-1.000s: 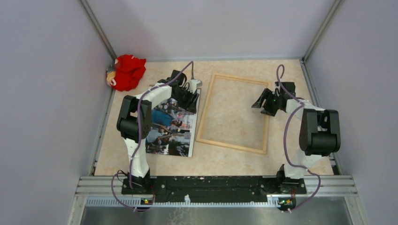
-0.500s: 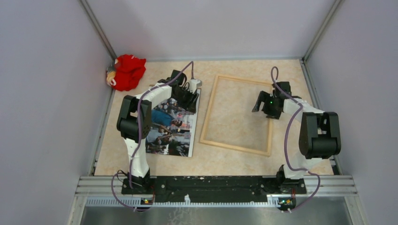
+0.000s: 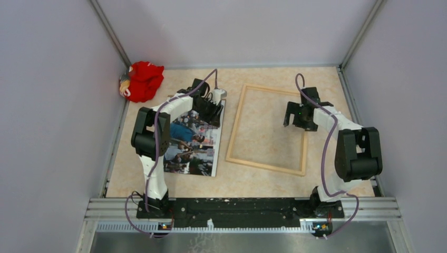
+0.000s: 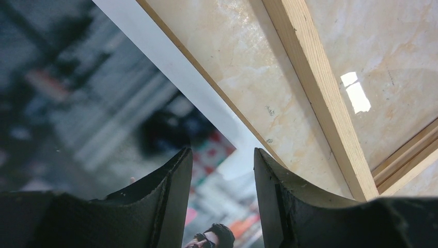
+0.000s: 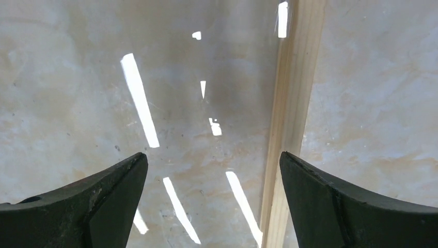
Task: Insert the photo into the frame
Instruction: Place the photo frame item in the photo frame, then pick up the photo at the center of the board.
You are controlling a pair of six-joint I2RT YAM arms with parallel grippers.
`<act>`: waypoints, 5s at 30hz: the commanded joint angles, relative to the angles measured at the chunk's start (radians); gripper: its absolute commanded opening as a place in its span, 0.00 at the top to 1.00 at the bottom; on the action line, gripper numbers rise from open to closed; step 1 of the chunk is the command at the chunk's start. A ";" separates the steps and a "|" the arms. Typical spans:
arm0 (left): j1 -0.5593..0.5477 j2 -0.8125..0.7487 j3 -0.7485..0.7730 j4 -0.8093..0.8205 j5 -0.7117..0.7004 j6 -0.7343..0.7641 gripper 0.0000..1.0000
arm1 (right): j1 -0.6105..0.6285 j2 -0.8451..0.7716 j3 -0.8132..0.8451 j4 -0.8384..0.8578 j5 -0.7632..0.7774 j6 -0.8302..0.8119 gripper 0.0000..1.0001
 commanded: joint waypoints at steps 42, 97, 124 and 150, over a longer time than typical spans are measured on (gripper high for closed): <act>0.307 -0.168 0.189 -0.195 -0.030 0.154 0.18 | 0.400 0.178 0.562 0.081 -0.074 0.072 0.01; 0.529 -0.159 -0.312 0.132 -0.300 0.223 0.38 | 0.770 0.771 1.071 -0.099 0.208 0.169 0.21; 0.558 -0.169 -0.024 -0.026 -0.271 0.223 0.26 | 0.662 0.716 1.024 -0.080 0.179 0.193 0.12; 0.518 -0.149 -0.202 0.161 -0.424 0.179 0.31 | 0.647 0.684 0.876 0.007 0.038 0.301 0.09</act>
